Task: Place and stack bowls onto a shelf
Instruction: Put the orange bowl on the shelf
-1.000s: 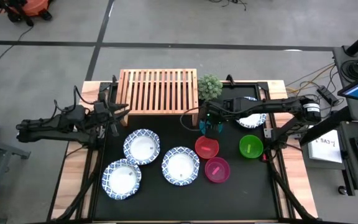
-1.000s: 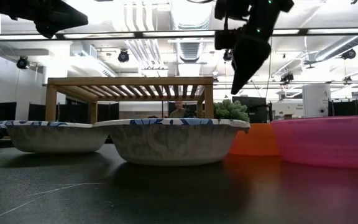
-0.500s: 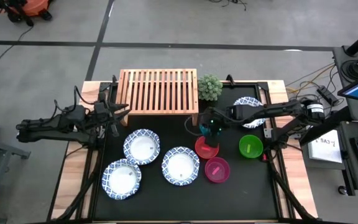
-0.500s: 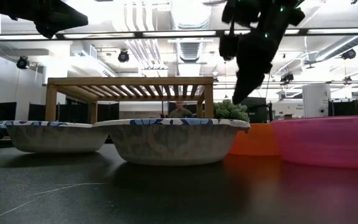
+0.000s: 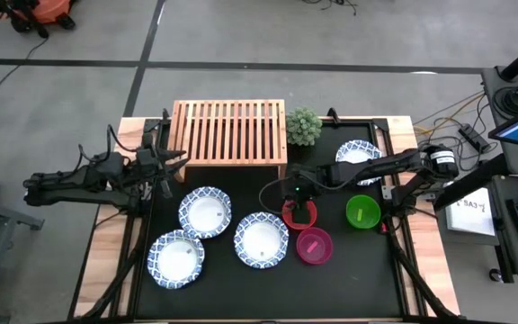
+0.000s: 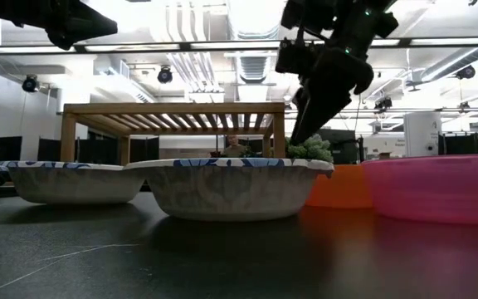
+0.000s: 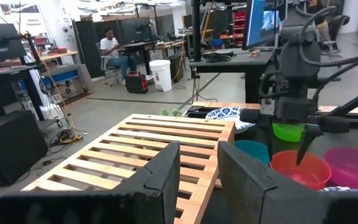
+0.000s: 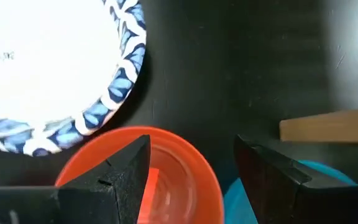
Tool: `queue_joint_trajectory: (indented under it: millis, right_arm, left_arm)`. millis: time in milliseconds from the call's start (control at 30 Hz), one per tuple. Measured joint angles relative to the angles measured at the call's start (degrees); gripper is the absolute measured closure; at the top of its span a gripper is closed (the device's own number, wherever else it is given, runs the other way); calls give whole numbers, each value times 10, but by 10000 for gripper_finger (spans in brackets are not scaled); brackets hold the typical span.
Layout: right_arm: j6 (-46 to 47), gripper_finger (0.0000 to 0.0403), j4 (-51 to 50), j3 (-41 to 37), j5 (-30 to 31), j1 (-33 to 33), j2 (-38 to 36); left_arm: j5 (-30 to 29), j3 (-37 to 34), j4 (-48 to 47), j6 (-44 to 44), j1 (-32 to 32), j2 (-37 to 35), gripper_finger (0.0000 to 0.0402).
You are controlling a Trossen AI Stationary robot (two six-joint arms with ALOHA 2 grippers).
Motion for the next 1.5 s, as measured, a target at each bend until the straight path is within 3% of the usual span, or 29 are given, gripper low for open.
queue_joint_trajectory:
  millis: [300,700,867,1167,1500]
  right_arm:
    - [-112,182,-65,56,11,4,56]
    - [-154,188,-76,59,11,4,118]
    - [-162,235,-82,58,11,3,129]
    - [-192,380,-102,58,1,-4,140]
    - [-161,391,-202,115,9,-20,109]
  left_arm:
    - [0,0,-10,0,0,0,310]
    - [0,0,-11,0,0,0,310]
    - [0,0,-10,0,0,0,310]
    - [0,0,-7,-8,0,0,310]
    - [0,0,-2,-22,0,0,310]
